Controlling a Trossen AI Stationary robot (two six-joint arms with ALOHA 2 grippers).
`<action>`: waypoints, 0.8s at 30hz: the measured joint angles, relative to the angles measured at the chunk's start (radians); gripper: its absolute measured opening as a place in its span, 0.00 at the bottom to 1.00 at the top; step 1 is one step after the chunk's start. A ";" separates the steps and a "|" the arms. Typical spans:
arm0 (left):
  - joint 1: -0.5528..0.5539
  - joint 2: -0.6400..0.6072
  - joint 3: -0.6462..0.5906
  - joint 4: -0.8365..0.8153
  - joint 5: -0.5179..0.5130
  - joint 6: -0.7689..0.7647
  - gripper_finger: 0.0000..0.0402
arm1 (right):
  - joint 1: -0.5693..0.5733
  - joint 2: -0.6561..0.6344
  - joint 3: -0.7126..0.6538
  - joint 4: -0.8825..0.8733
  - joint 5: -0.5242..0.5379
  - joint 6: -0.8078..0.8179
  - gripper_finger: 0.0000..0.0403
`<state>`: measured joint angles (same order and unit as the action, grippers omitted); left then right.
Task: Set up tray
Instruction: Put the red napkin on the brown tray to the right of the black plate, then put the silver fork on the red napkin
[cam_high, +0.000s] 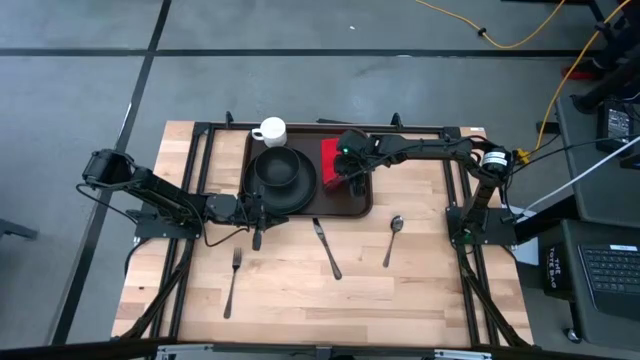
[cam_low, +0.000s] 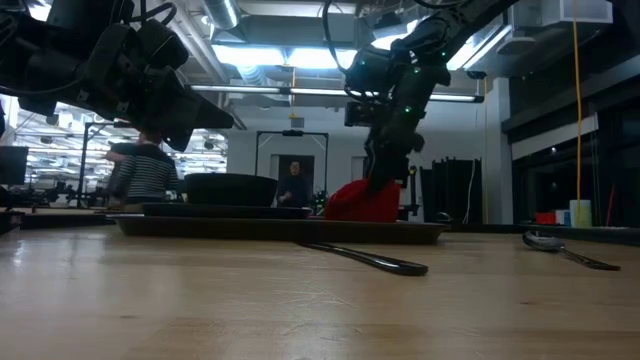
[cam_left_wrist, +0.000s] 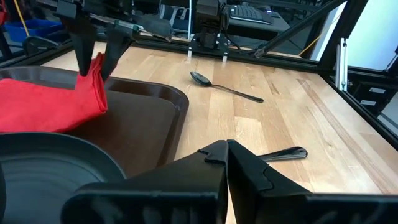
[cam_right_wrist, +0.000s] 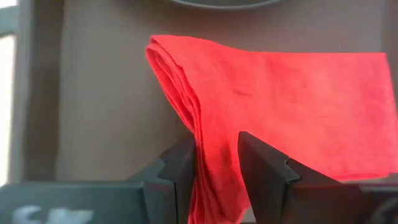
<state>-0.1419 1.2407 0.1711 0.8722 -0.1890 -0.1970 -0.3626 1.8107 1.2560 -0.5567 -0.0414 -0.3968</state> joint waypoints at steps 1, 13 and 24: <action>0.000 0.000 0.000 0.000 0.000 0.000 0.00 | 0.000 0.000 0.000 -0.001 -0.018 0.007 0.31; 0.000 0.000 0.000 0.000 -0.002 0.000 0.00 | 0.001 0.000 0.008 -0.018 -0.147 -0.005 0.31; 0.001 -0.063 0.000 -0.002 0.018 0.099 0.00 | 0.000 -0.059 0.173 -0.170 -0.031 0.014 0.31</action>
<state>-0.1412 1.1781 0.1708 0.8705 -0.1709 -0.0980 -0.3626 1.7519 1.4289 -0.7268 -0.0727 -0.3828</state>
